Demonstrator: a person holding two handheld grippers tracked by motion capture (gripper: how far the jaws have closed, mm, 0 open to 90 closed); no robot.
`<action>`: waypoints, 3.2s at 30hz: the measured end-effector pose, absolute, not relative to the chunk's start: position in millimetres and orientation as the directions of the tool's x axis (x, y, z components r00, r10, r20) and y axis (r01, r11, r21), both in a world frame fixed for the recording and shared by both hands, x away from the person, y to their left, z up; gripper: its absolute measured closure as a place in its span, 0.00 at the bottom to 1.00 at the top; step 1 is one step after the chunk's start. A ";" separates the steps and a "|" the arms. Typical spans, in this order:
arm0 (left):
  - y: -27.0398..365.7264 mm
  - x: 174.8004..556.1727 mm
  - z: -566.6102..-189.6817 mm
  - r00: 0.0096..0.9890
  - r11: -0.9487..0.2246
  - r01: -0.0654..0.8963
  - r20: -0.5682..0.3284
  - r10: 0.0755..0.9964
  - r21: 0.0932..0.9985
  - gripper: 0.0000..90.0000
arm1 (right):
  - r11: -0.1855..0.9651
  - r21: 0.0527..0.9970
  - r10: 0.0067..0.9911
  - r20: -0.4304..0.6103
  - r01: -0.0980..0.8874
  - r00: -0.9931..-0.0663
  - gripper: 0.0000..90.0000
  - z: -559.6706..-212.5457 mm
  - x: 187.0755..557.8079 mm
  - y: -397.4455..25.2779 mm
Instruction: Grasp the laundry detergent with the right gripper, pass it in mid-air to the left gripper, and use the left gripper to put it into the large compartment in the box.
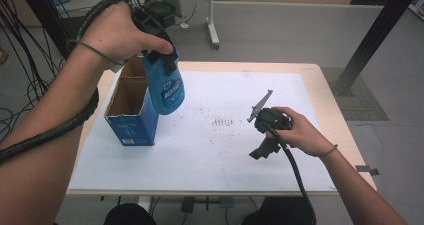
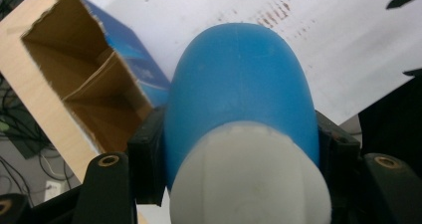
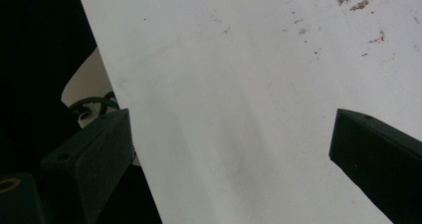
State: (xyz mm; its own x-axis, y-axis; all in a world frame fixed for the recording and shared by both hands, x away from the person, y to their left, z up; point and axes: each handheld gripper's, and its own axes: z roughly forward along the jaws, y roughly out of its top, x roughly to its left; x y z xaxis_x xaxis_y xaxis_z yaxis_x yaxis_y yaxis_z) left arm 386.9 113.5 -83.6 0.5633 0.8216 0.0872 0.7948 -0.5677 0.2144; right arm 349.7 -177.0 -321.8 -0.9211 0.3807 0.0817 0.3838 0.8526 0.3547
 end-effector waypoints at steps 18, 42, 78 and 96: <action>172.3 417.4 -63.6 0.373 -0.383 0.901 0.084 0.924 0.206 0.42 | 0.849 0.363 0.382 0.077 0.383 -0.921 0.04 -325.2 350.8 -176.1; 219.0 444.3 -62.1 0.136 -0.149 0.966 0.076 0.988 0.213 0.42 | 0.839 0.381 0.385 0.090 0.389 -0.918 0.04 -329.6 353.2 -173.7; 222.0 462.2 -169.0 0.128 -0.136 0.981 0.062 0.990 0.138 0.42 | 0.839 0.375 0.386 0.098 0.394 -0.917 0.04 -336.6 354.2 -169.6; 223.6 463.4 -217.0 0.119 -0.125 0.982 0.052 0.992 0.141 0.42 | 0.842 0.372 0.383 0.098 0.391 -0.918 0.04 -338.5 354.5 -165.3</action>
State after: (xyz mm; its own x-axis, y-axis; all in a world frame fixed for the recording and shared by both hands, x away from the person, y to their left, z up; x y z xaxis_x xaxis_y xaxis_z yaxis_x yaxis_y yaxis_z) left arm 463.4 223.6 -217.0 0.1186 0.9916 0.0524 0.9821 -0.1250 0.1412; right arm 354.5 -165.3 -338.5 -0.9183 0.3835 0.0982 0.3913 0.8416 0.3723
